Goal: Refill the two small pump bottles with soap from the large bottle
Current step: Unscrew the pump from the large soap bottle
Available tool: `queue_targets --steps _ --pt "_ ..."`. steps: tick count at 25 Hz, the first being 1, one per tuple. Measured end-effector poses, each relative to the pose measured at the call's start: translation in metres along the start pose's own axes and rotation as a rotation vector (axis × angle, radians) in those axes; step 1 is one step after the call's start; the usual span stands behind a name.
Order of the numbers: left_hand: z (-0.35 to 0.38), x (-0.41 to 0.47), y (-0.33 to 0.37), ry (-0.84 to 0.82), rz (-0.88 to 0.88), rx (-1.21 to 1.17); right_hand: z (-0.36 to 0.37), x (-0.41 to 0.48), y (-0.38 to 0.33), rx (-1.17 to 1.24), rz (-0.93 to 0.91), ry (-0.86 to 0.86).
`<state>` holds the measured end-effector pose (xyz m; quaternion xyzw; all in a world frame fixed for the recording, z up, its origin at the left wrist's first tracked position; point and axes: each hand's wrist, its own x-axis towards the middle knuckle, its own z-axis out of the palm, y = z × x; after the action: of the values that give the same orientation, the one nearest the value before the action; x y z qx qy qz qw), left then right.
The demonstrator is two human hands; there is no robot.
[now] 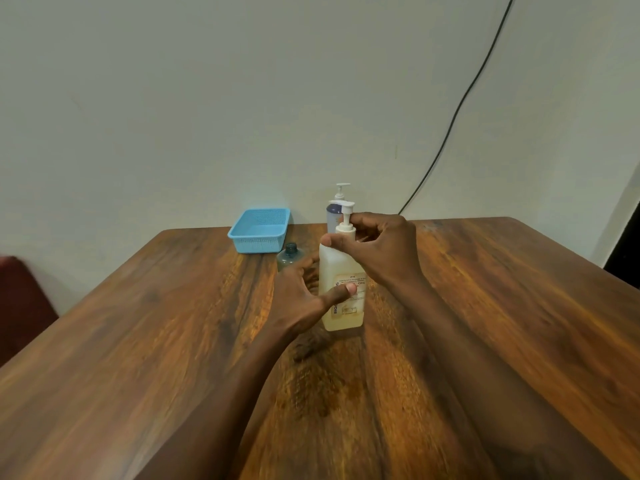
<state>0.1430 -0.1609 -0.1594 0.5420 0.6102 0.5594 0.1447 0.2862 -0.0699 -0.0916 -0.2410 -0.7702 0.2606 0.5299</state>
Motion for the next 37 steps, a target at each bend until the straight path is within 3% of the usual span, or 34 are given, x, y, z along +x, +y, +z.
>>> queue_targets --steps 3,10,16,23,26,28,30,32,34,35,37 --pt "-0.001 0.009 0.002 -0.023 0.033 -0.003 0.000 0.009 0.002 0.020 0.028 -0.008" --pt "-0.003 0.013 -0.004 -0.064 0.021 -0.116 -0.008 0.025 0.021 0.235 0.037 -0.303" --pt "0.000 0.016 -0.011 0.010 0.047 -0.105 -0.002 0.023 0.011 -0.104 -0.045 -0.080" --pt "0.001 0.017 -0.012 0.029 0.022 -0.168 -0.007 0.023 0.010 0.158 0.120 -0.374" --pt "0.004 0.017 -0.012 0.025 0.017 -0.140 -0.003 0.017 0.005 -0.181 -0.037 -0.157" --pt "0.006 0.016 -0.012 0.023 0.032 -0.129 -0.001 0.016 0.006 -0.245 -0.070 -0.066" --pt "0.006 0.016 -0.013 0.019 0.029 -0.138 -0.004 0.020 0.009 -0.060 0.021 -0.129" --pt "0.006 0.016 -0.014 0.019 0.029 -0.140 -0.010 0.022 0.013 0.193 0.134 -0.296" --pt "0.007 0.017 -0.012 0.027 0.038 -0.132 -0.015 0.021 0.013 0.290 0.200 -0.407" --pt "0.008 0.016 -0.012 0.030 0.044 -0.130 -0.015 0.020 0.011 0.226 0.195 -0.396" --pt "0.010 0.015 -0.011 0.034 0.064 -0.114 -0.013 0.015 0.007 -0.069 0.104 -0.218"
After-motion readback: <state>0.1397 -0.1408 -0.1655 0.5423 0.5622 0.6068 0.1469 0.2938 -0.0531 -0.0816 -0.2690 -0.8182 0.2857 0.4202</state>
